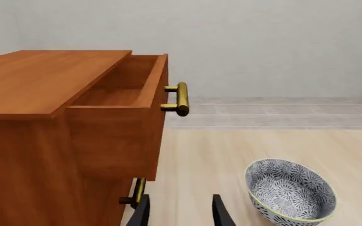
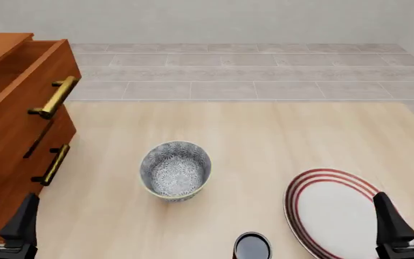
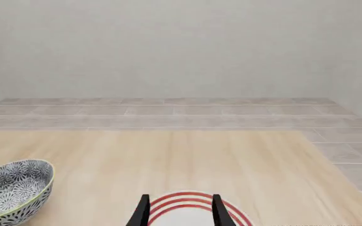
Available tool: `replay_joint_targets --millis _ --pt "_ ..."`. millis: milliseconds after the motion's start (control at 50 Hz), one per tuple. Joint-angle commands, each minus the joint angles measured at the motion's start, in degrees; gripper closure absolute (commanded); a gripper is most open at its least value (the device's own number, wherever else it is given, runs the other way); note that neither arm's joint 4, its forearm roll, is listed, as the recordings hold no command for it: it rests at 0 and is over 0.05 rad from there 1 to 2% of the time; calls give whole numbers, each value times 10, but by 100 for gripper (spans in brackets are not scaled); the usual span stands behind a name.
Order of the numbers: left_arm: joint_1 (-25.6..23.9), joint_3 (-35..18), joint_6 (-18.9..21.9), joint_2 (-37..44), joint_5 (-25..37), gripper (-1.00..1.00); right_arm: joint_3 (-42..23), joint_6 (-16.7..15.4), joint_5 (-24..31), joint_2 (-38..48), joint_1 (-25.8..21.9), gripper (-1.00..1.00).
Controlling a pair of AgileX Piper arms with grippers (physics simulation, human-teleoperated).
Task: Put the bowl on top of the cabinet.
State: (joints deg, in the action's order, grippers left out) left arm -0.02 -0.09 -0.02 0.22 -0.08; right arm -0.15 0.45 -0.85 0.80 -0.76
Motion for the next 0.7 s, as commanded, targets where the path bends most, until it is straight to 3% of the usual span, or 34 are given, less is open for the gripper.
replay_joint_targets --millis 20,280,500,700 --pt "-1 -2 2 11 -7 -100 -1 -6 8 -6 7 -100" --pt "-13 -3 -5 -1 6 -100 -4 -12 6 -8 5 -100" --pt "-86 -3 40 28 -10 -100 -7 -16 5 -8 3 -100" --pt "-105 -3 28 37 -14 -100 -8 -17 4 -8 3 -100"
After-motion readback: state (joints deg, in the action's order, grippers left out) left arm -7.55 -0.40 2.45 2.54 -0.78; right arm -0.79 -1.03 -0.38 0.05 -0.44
